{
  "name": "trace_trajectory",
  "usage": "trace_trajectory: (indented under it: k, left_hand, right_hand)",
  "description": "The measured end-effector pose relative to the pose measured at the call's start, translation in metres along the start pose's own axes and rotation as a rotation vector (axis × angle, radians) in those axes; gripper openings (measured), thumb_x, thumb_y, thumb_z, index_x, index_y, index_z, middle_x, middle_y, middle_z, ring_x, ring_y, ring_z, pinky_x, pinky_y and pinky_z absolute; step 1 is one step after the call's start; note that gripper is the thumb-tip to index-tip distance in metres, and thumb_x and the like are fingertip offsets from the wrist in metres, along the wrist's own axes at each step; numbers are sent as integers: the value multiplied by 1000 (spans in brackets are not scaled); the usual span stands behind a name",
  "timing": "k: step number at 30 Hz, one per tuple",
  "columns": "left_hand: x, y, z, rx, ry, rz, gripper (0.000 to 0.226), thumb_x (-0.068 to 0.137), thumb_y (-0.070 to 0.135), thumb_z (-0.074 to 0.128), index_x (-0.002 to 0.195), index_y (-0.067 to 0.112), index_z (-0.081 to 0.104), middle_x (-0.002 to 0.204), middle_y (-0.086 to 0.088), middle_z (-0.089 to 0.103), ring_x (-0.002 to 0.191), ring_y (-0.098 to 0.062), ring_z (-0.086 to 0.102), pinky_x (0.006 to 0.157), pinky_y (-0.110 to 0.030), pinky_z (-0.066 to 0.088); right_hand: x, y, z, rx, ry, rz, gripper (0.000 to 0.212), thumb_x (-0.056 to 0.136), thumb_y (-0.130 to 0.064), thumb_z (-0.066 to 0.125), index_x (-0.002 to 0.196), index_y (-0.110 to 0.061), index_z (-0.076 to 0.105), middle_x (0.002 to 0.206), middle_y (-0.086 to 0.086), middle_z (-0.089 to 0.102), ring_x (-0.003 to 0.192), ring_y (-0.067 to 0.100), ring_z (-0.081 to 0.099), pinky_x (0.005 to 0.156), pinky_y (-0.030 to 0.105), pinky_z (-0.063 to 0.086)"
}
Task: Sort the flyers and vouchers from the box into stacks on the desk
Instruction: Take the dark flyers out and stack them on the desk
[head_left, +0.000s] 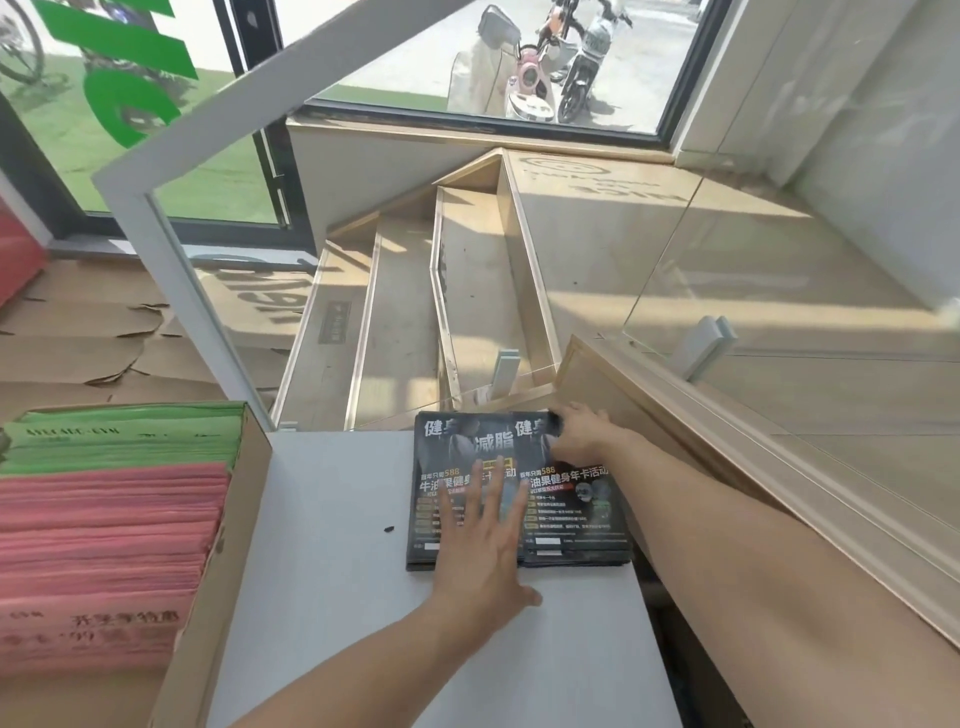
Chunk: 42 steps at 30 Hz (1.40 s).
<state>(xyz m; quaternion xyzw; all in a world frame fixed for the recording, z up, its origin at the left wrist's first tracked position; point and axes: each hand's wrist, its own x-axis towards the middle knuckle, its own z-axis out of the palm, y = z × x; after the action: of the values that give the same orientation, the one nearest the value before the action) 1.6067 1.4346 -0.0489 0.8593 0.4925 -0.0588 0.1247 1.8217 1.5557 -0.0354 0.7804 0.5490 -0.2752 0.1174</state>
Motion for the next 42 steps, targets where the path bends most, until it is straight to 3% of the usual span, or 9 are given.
trace_trajectory:
  k: [6, 12, 20, 23, 26, 29, 32, 35, 42]
  left_hand:
    - [22, 18, 10, -38, -55, 85, 90, 98, 57, 47, 160, 20, -7, 166, -10, -23, 147, -31, -33, 117, -67, -8]
    - [27, 12, 7, -85, -39, 143, 76, 96, 37, 62, 157, 18, 20, 167, -8, 11, 155, -29, -4, 121, -63, -4]
    - [19, 7, 15, -142, 161, 133, 94, 84, 72, 54, 158, 26, 18, 168, -1, 10, 155, -22, -11, 122, -56, -9]
    - [11, -13, 7, -369, 440, -195, 90, 88, 68, 52, 159, 26, 15, 169, 3, 4, 156, -18, -8, 125, -48, -6]
    - [12, -49, -10, -851, 248, -611, 95, 94, 52, 61, 160, 22, 0, 170, 0, 1, 156, -20, 2, 126, -41, 9]
    - [14, -69, -17, -1118, 83, -631, 92, 92, 42, 67, 161, 24, 10, 163, 0, 29, 146, -26, 35, 115, -40, 33]
    - [13, -68, -16, -1166, 32, -578, 64, 86, 33, 69, 143, 32, 38, 133, 8, 60, 110, -12, 60, 90, -32, 49]
    - [10, -66, -18, -1236, 64, -528, 49, 89, 17, 68, 128, 35, 44, 108, 15, 64, 92, 1, 59, 68, -20, 42]
    - [8, -70, -19, -1272, 38, -479, 55, 89, 5, 67, 128, 33, 43, 105, 13, 64, 92, -1, 61, 65, -16, 43]
  right_hand:
    - [-25, -19, -12, 16, 65, -14, 43, 84, -35, 59, 124, -19, 55, 124, 9, 57, 123, 33, 43, 106, 46, 37]
    - [-27, -22, -4, 46, 94, -9, 59, 91, -36, 60, 141, -11, 41, 141, 11, 43, 130, 34, 36, 108, 52, 39]
    - [-33, -22, 2, -77, 208, -52, 64, 93, -33, 58, 151, -19, 36, 157, 4, 32, 149, 32, 16, 120, 60, 16]
    - [-40, -39, 0, -39, 280, -162, 61, 91, -15, 52, 151, -20, 39, 154, 4, 40, 142, 27, 29, 117, 46, 28]
    - [-44, -53, 7, -7, 215, -242, 73, 88, -3, 51, 155, -18, 29, 160, 8, 33, 147, 30, 26, 123, 45, 20]
    - [-48, -60, 17, -62, 178, -331, 88, 88, 1, 51, 161, -24, 8, 167, 6, 16, 154, 28, 8, 126, 45, 3]
    - [-51, -68, 23, 38, 172, -365, 87, 89, 4, 52, 161, -24, 10, 167, 2, 14, 154, 23, 9, 126, 42, 8]
    - [-52, -72, 30, 175, 114, -381, 87, 89, 7, 48, 160, -28, 12, 168, -4, 11, 154, 19, 9, 125, 45, 13]
    - [-52, -76, 43, 177, 71, -441, 78, 92, 2, 42, 160, -26, 18, 168, -9, 7, 155, 15, -4, 125, 51, 11]
